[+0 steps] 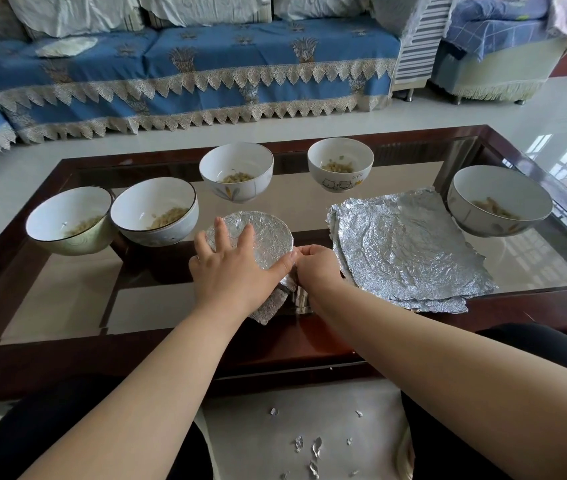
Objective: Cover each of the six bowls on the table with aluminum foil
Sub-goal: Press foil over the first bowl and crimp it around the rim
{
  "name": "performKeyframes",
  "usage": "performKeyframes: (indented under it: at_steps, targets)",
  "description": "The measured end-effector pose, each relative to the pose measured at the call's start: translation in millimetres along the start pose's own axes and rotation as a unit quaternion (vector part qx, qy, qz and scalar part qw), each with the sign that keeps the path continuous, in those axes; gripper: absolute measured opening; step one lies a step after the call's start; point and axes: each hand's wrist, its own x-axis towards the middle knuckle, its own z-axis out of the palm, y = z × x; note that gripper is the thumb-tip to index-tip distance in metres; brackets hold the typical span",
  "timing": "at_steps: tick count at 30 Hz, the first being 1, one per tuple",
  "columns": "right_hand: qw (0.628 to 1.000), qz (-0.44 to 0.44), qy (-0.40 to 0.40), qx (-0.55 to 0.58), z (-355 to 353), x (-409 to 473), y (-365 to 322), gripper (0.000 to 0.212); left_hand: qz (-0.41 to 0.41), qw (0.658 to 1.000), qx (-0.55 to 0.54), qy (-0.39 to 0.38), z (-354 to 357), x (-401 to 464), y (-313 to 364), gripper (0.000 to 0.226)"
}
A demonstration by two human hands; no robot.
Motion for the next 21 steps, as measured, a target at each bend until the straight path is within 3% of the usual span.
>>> performKeyframes:
  at_steps: [12, 16, 21]
  targets:
    - [0.999, -0.03, 0.015, -0.03, -7.0, -2.0, -3.9, 0.025, -0.006, 1.0, 0.008, -0.001, 0.0, 0.2, 2.6, 0.1]
    - [0.999, -0.027, -0.005, -0.015, -13.1, -9.9, -0.7, 0.021, -0.009, 1.0, 0.002, -0.001, -0.9, -0.2, 3.6, 0.099]
    - [0.996, -0.062, -0.045, -0.042, -14.1, -21.7, 1.7, 0.037, -0.013, 0.999, -0.015, -0.026, -7.3, 1.1, 2.4, 0.1]
